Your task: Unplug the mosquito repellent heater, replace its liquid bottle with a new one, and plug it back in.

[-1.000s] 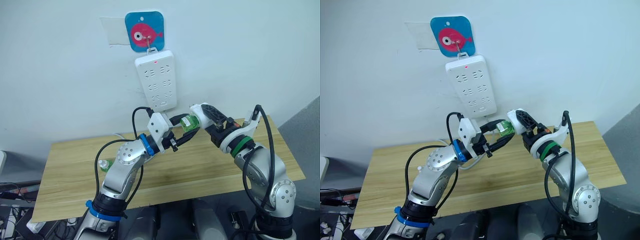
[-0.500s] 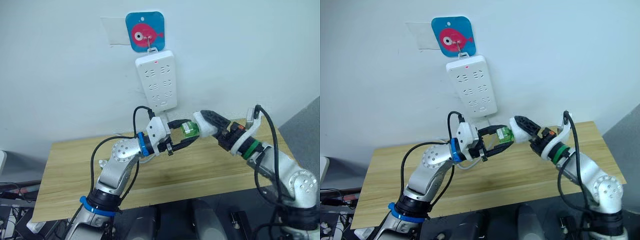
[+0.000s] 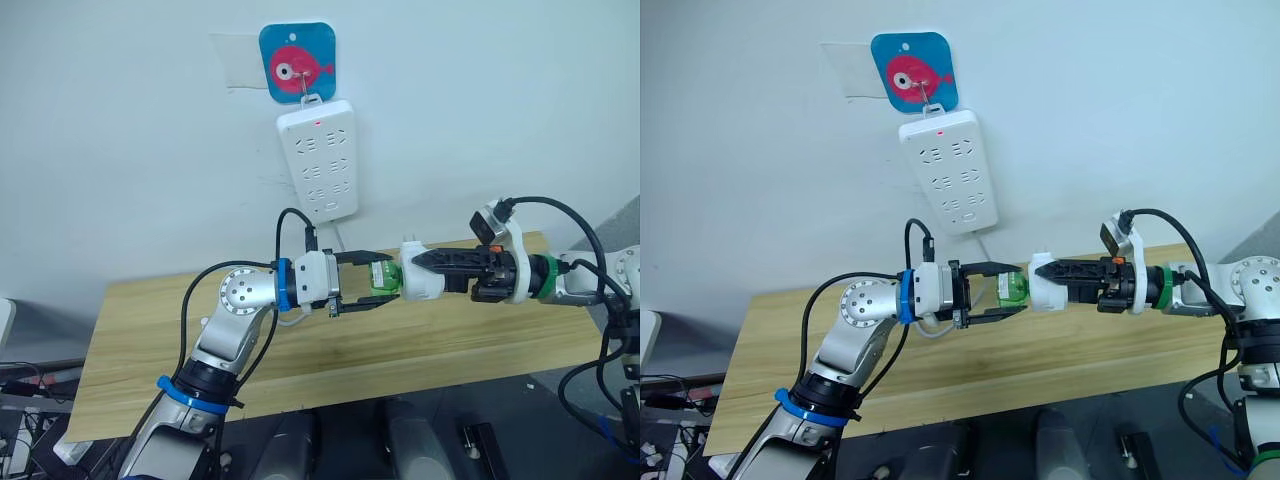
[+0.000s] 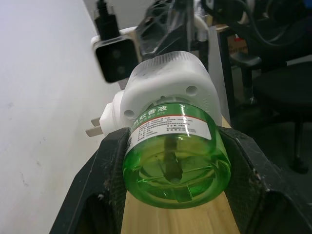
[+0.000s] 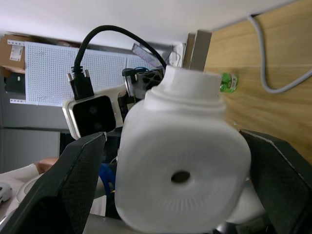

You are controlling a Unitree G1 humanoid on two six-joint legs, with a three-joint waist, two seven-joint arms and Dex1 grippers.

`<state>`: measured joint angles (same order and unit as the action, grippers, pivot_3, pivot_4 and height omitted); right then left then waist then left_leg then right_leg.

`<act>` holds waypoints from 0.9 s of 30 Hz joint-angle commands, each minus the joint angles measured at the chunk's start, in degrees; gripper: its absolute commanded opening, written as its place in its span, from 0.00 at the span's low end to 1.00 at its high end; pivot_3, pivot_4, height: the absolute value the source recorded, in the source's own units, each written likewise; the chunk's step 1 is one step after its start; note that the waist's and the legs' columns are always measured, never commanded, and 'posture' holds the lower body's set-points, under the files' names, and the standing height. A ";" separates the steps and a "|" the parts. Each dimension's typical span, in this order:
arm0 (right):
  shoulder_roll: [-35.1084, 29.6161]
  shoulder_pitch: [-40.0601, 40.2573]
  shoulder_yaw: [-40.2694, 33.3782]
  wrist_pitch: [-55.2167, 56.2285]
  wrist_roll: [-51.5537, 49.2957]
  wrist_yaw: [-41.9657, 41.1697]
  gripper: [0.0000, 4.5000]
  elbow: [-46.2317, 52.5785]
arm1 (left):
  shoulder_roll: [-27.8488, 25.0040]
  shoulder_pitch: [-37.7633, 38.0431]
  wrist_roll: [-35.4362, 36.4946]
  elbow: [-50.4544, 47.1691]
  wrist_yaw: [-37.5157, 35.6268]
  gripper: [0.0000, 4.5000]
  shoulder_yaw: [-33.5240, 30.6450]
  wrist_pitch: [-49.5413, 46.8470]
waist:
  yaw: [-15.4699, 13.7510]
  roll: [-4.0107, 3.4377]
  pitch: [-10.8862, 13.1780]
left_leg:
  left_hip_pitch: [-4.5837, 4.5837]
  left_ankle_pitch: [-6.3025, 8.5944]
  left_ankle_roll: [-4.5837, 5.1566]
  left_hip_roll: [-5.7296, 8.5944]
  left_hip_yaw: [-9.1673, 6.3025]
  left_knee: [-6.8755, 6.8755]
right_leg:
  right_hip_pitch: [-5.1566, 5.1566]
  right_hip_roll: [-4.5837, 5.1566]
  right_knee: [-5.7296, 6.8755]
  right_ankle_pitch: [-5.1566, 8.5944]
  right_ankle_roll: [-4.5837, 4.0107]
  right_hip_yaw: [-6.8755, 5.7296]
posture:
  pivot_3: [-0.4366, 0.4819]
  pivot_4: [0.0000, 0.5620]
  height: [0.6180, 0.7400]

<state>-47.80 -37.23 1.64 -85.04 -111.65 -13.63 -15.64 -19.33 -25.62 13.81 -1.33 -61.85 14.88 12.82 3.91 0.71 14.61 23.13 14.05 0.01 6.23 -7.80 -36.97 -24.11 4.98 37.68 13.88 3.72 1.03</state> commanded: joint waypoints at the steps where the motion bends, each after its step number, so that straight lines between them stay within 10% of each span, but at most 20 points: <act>1: -0.77 -1.13 0.64 -1.47 -1.35 -2.55 1.00 0.17 | 0.32 0.15 -0.34 -1.37 0.68 0.50 0.36 1.58 | -0.51 0.00 0.00 | 0.01 0.00 0.01 0.00 0.01 0.00 | 0.00 0.00 -0.02 -0.03 0.01 0.01 | 0.39 0.37 1.00; 7: -1.98 -1.46 1.75 -1.40 -1.35 -2.81 1.00 -0.35 | 0.30 -0.12 -1.09 -0.43 1.36 0.50 0.28 1.84 | -1.07 0.01 0.00 | 0.05 0.01 0.01 0.01 -0.01 -0.02 | -0.02 0.02 -0.04 -0.04 0.01 0.00 | 0.38 0.39 1.00; 13: -2.29 -1.39 1.82 -1.00 -1.35 -2.79 0.66 -0.63 | 0.70 -0.76 -0.86 0.45 1.42 0.50 0.41 2.29 | -1.04 0.01 0.01 | 0.05 0.01 0.01 0.00 0.00 -0.02 | -0.02 0.02 -0.04 -0.05 0.01 -0.01 | 0.37 0.40 1.00; 20: -2.49 -1.42 1.16 -0.03 -0.53 -2.14 0.66 -0.90 | 0.75 -0.78 0.01 1.01 0.71 0.50 0.49 1.61 | -1.02 0.01 0.01 | 0.06 0.01 0.02 0.00 0.00 -0.03 | -0.03 0.02 -0.04 -0.05 0.00 -0.01 | 0.36 0.40 1.00; 27: -2.23 -1.28 -1.99 -1.38 7.52 -8.96 0.66 4.43 | 0.12 -3.27 26.22 -5.28 7.51 0.50 -5.09 -46.27 | -0.61 0.04 0.03 | 0.12 0.03 0.05 0.01 -0.08 -0.10 | -0.07 -0.01 0.01 -0.06 0.03 -0.06 | 0.36 0.42 1.00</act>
<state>-49.75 -37.61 1.14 -85.33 -104.67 -19.78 -14.77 -18.75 -27.65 33.03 -4.55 -58.42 14.00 -22.77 3.31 0.76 14.64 23.27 14.07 0.06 6.23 -7.90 -37.08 -24.19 4.95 37.72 13.83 3.75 0.95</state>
